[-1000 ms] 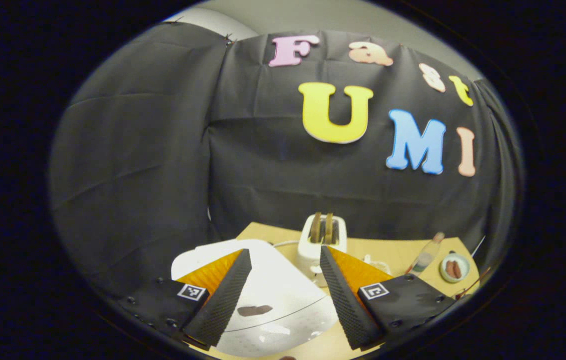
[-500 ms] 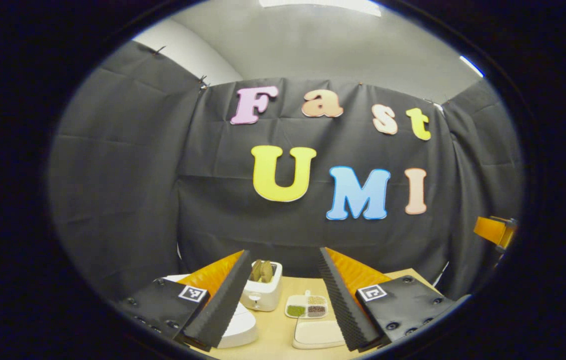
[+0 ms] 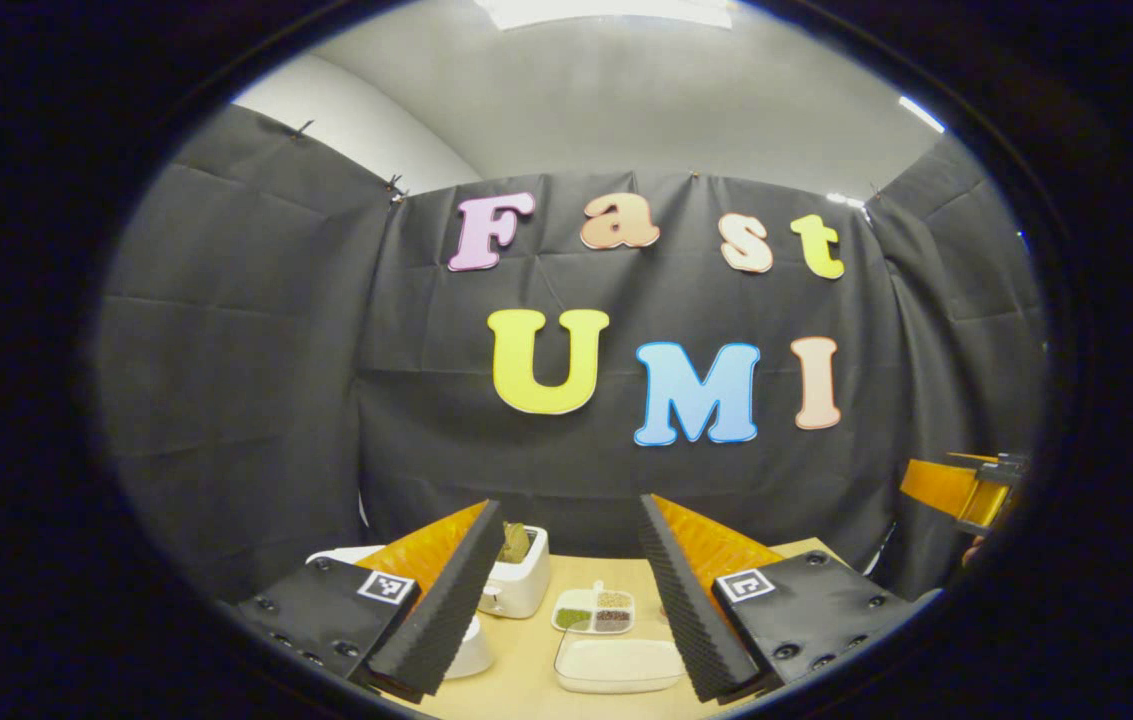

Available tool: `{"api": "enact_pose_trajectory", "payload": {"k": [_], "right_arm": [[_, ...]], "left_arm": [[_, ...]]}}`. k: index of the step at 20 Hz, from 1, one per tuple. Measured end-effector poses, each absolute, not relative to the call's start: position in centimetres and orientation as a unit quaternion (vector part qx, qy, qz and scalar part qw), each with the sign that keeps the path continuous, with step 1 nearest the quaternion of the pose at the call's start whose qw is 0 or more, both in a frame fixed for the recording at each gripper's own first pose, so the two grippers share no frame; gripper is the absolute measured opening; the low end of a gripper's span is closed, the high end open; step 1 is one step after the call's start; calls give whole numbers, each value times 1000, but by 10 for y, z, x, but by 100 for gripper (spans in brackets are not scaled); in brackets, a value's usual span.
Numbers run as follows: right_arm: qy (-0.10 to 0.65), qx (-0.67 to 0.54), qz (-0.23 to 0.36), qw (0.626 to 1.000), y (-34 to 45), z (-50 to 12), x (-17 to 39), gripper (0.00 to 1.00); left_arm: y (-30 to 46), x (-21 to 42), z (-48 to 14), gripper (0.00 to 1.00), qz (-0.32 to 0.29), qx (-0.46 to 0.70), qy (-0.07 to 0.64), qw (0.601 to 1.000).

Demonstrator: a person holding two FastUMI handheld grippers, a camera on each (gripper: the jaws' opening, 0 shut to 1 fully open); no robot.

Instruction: Close the left gripper, press the button to open the rice cooker; take a wooden spoon from the chopstick holder with the right hand, scoop a spoonful of rice and pour it into the rice cooker, then put the wooden spoon back into the chopstick holder.

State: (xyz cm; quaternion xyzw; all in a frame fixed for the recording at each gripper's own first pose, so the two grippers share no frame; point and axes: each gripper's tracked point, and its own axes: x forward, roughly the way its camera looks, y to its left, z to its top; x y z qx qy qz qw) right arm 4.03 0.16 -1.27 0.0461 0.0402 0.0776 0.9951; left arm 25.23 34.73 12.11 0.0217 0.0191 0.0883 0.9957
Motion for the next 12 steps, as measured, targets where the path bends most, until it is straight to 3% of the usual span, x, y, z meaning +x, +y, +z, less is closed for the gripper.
{"api": "enact_pose_trajectory", "payload": {"k": [12], "right_arm": [[1, 35, 24, 999, 5, 16, 26, 100]], "left_arm": [[326, 238, 128, 94, 30, 2, 21, 999]]}}
